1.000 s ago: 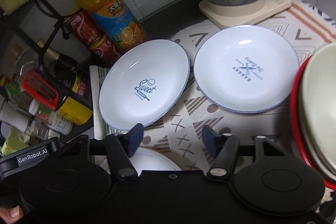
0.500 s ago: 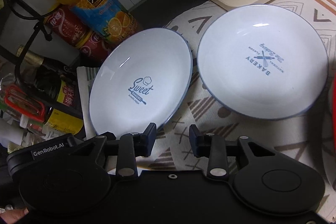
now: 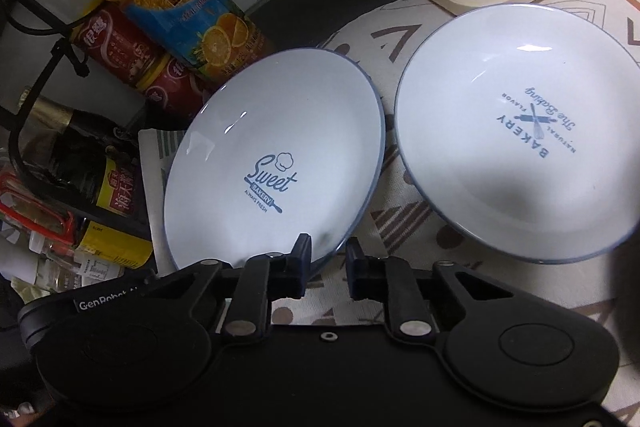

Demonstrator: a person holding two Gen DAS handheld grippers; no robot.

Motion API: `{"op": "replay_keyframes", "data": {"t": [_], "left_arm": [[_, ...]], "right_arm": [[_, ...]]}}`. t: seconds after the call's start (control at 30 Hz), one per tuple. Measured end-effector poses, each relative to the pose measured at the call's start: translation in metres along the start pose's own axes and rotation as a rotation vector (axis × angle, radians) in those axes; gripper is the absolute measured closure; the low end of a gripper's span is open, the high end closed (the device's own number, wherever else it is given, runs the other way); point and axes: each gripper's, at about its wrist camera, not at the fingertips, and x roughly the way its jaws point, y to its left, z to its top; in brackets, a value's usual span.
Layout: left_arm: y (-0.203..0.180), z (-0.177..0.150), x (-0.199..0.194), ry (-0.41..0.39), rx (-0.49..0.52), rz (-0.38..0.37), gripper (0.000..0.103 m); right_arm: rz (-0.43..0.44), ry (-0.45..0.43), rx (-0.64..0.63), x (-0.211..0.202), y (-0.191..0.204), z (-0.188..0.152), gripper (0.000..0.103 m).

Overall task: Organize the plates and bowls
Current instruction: 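Close both grippers on the rim of the white 'Sweet' plate, then lift the 'Sweet' plate with both grippers and carry it over the flower-pattern plate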

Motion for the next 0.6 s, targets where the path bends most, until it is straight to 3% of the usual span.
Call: {"op": "replay_keyframes", "data": {"t": [0.6], "left_arm": [[0.007,0.010,0.009,-0.030,-0.033,0.023,0.090]], "right_arm": [[-0.005,0.005,0.015,0.021,-0.005,0.006,0.087]]}}
